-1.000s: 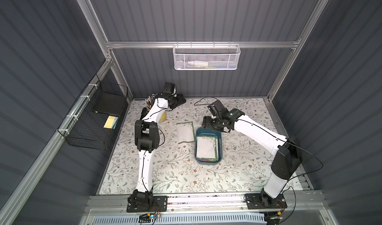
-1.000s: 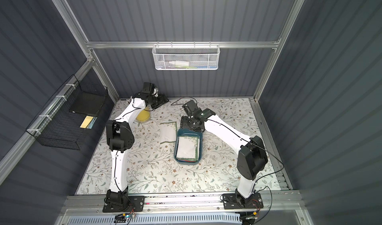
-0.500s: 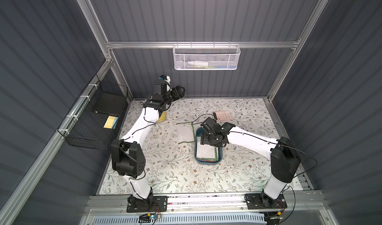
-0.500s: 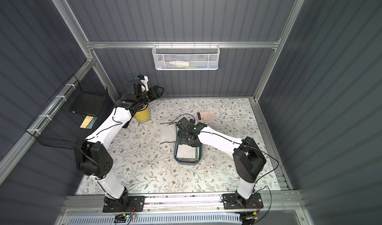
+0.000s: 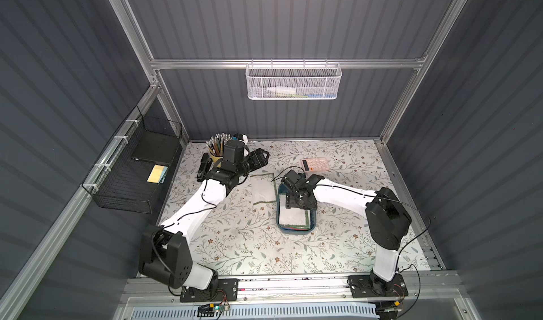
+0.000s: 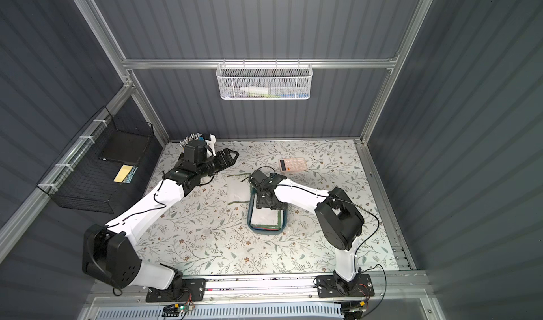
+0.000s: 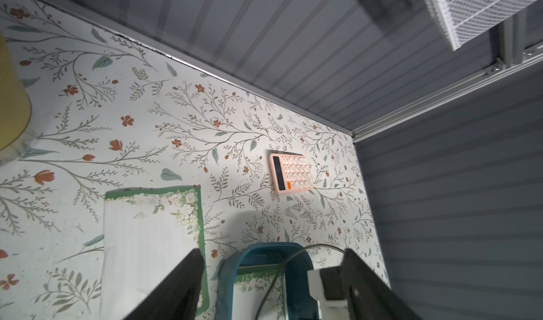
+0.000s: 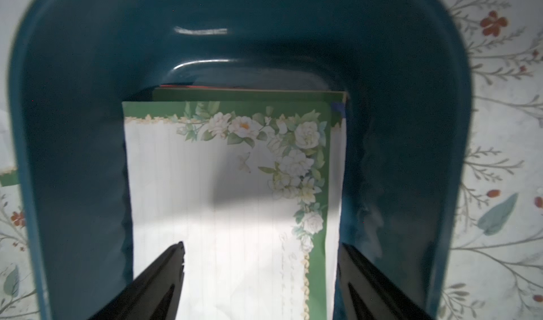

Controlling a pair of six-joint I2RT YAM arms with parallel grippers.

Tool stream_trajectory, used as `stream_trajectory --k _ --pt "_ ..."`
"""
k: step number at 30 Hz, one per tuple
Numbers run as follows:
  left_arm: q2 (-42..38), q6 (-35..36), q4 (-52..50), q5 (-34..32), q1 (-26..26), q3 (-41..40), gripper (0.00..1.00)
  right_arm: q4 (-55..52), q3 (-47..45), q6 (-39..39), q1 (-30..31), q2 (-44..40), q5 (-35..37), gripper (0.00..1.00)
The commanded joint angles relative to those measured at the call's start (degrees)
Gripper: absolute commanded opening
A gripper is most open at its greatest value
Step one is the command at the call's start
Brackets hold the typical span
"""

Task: Take out the stationery paper from the storage box
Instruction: Pick up the stationery paper from the storage box.

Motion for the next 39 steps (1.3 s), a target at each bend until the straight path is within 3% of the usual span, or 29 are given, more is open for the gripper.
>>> stream_trajectory --k 1,16,39 --pt "-3.35 0.67 -2.29 -1.58 -0.05 -0.93 0.76 -1.49 -1.22 0.46 -0.29 1.8 0.56 0.86" --pt "-5.33 1.36 -2.69 -2.01 -0.05 -5.6 0.76 2.41 -3.47 2.41 -0.25 3.99 -4.45 0.85" --pt "-2.45 1.33 -2.47 -1.98 -0.05 -6.27 0.76 -1.36 -1.37 1.84 -0.13 -0.52 1.03 0.47"
